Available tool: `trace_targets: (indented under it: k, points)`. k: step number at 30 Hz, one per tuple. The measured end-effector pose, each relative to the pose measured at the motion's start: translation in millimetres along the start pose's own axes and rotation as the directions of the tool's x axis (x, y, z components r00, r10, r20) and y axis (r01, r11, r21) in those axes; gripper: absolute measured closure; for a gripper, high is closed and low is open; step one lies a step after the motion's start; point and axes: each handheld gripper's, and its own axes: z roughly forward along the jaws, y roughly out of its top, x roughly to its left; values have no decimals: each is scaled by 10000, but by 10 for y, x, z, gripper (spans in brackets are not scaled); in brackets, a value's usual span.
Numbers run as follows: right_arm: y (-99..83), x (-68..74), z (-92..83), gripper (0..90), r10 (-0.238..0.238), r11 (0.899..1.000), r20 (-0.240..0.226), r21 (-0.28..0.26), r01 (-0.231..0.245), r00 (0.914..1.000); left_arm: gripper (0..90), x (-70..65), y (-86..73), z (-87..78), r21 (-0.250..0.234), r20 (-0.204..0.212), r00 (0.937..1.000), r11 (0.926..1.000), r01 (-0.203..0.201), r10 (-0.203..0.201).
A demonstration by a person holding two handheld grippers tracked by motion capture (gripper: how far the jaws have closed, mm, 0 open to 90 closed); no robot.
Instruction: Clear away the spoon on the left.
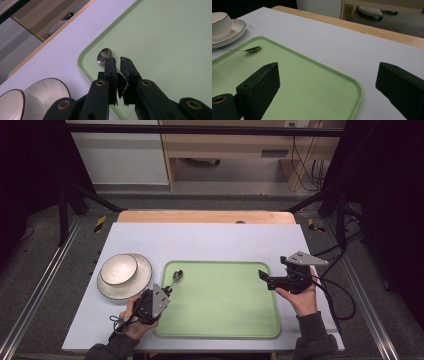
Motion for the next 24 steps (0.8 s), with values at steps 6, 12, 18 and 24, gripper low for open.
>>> trace_targets:
  k: [6,12,18,24]
  points:
    - [3,4,-6,56,9,10000,-23,-17,-9,10000,834,-20,3,5,25,64,9997,9997,-223,222]
    - [6,5,-9,57,6,10000,-25,-26,-6,10000,825,-51,8,11,88,115,9985,9985,-533,532]
    - [5,6,-6,57,-19,10000,-29,-9,19,10000,812,-68,12,16,123,180,9976,9976,-674,672]
    - [5,6,-6,57,-33,10000,-30,-9,33,10000,794,-80,9,30,199,317,9968,9971,-739,733]
